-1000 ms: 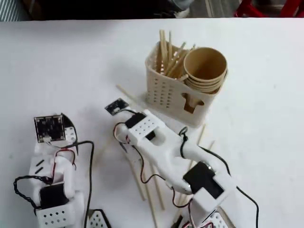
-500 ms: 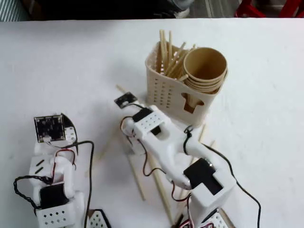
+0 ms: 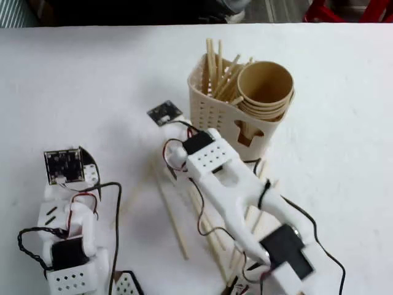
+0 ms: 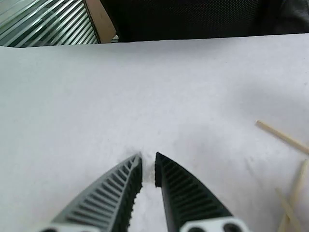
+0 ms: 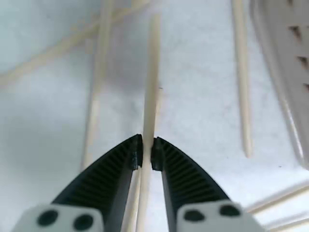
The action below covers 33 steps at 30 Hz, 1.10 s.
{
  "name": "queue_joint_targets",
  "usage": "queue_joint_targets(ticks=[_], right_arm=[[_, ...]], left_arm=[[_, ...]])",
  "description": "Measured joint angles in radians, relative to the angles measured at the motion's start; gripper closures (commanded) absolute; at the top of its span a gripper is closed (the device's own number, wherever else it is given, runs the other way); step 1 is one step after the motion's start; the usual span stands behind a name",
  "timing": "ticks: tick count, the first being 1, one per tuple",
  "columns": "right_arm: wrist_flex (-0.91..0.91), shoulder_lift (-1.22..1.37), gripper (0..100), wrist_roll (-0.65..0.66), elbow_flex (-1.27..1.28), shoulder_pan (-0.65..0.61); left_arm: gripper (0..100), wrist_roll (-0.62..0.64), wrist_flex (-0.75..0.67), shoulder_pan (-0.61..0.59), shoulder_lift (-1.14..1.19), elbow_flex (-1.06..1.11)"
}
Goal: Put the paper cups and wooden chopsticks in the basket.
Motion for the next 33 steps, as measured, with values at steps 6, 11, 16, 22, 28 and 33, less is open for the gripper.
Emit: queue_joint_targets(ticks=[6, 11, 16, 22, 28, 33], right_arm=[[0.009, -0.166, 97.9, 0.0, 0.0, 0.002], [0.009, -0.345, 97.9, 0.0, -0.08, 0.029], [0.009, -0.456, 97.9, 0.0, -0.295, 0.087], [-0.14, -0.47, 97.9, 0.009, -0.491, 0.178], [-0.402, -0.473, 97.9, 0.077, -0.451, 0.236], [-0.605, -0.474, 97.9, 0.1, -0.256, 0.269]], left_arm=[[93, 0.0, 0.0, 0.0, 0.0, 0.0], [93, 0.0, 0.0, 0.0, 0.0, 0.0], [93, 0.0, 0.0, 0.0, 0.0, 0.0], [93, 0.0, 0.0, 0.0, 0.0, 0.0], [93, 0.0, 0.0, 0.0, 0.0, 0.0], [93, 0.0, 0.0, 0.0, 0.0, 0.0]])
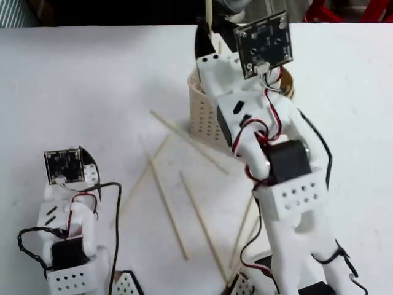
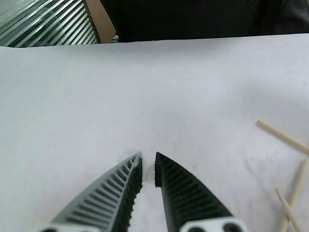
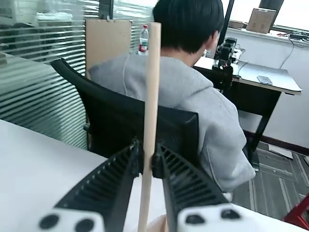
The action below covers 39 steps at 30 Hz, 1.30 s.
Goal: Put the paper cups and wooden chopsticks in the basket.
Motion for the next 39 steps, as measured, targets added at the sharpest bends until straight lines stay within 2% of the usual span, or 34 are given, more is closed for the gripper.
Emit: queue_joint_targets(ticks=[6, 12, 17, 25, 32, 39], right_arm=[[-0.25, 0.002, 97.2, 0.0, 0.253, 0.055], [-0.178, 0.002, 80.3, 0.0, 0.259, 0.049], [0.032, 0.002, 82.8, 0.0, 0.147, 0.038], [0.537, 0.0, 85.8, 0.0, -0.072, -0.08], [0.95, 0.0, 85.8, 0.002, -0.049, -0.103], [1.103, -0.003, 85.4, 0.002, 0.121, -0.1]], left_arm=[[93, 0.0, 0.0, 0.0, 0.0, 0.0], [93, 0.0, 0.0, 0.0, 0.0, 0.0], [93, 0.0, 0.0, 0.0, 0.0, 0.0], [93, 0.0, 0.0, 0.0, 0.0, 0.0], [93, 0.0, 0.0, 0.0, 0.0, 0.0], [93, 0.0, 0.0, 0.0, 0.0, 0.0]])
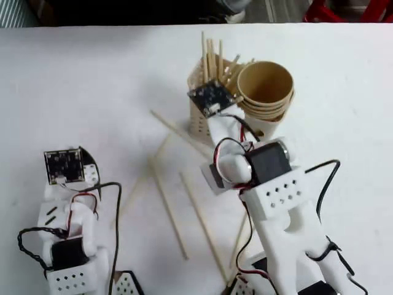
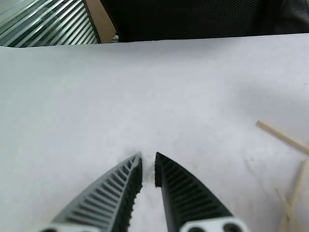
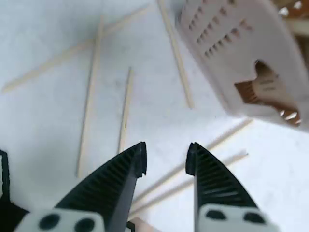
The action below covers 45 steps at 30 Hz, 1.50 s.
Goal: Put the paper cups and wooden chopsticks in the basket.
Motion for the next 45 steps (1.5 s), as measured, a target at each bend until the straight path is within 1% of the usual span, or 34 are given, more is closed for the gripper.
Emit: queue_joint_targets(ticks=[11, 16, 20, 24, 28, 36, 43, 45], right_arm=[[0.0, -0.003, 85.4, -0.012, 0.269, 0.163], [-0.121, -0.003, 85.4, -0.187, 0.396, 0.245], [-0.242, -0.006, 85.3, -0.325, 0.468, 0.258], [-0.281, -0.006, 85.3, -0.477, 0.477, 0.265], [-0.302, -0.006, 85.3, -0.559, 0.486, 0.304], [-0.307, -0.009, 85.3, -0.582, 0.523, 0.423], [-0.307, -0.009, 85.3, -0.582, 0.551, 0.496], [-0.334, -0.009, 85.3, -0.582, 0.571, 0.505]], left_arm=[[93, 0.0, 0.0, 0.0, 0.0, 0.0], [93, 0.0, 0.0, 0.0, 0.0, 0.0], [93, 0.0, 0.0, 0.0, 0.0, 0.0], [93, 0.0, 0.0, 0.0, 0.0, 0.0], [93, 0.0, 0.0, 0.0, 0.0, 0.0], [93, 0.0, 0.0, 0.0, 0.0, 0.0], [93, 0.0, 0.0, 0.0, 0.0, 0.0], [93, 0.0, 0.0, 0.0, 0.0, 0.0]])
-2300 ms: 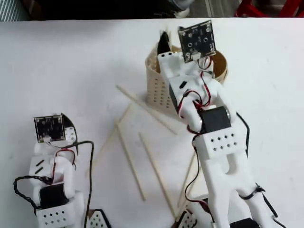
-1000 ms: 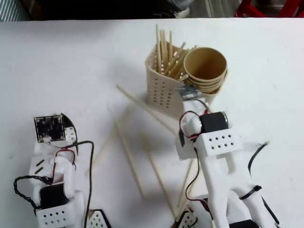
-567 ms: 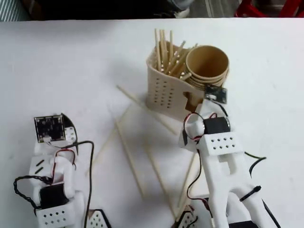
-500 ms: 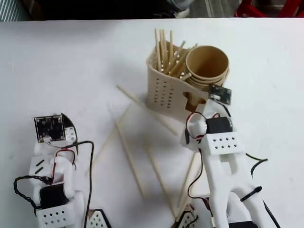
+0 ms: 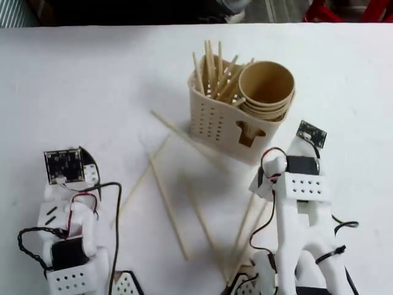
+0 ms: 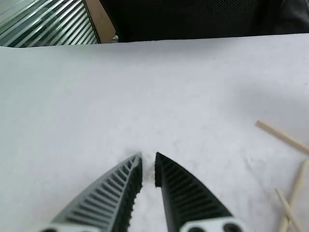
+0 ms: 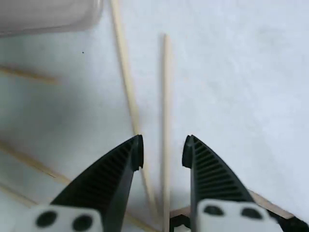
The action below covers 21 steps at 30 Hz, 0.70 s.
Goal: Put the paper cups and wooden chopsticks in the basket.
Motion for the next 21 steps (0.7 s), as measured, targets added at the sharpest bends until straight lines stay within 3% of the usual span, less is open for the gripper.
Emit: queue_joint_targets(ticks=[4, 9, 21], right_arm=[[-0.118, 0.0, 84.6, 0.0, 0.084, 0.043], [-0.288, 0.0, 73.1, -0.005, 0.161, 0.041], [-0.338, 0.0, 71.9, -0.091, 0.17, -0.008]], left_arm=[[93, 0.0, 0.0, 0.0, 0.0, 0.006], [93, 0.0, 0.0, 0.0, 0.0, 0.006], [93, 0.0, -0.057, 0.0, 0.0, 0.049]])
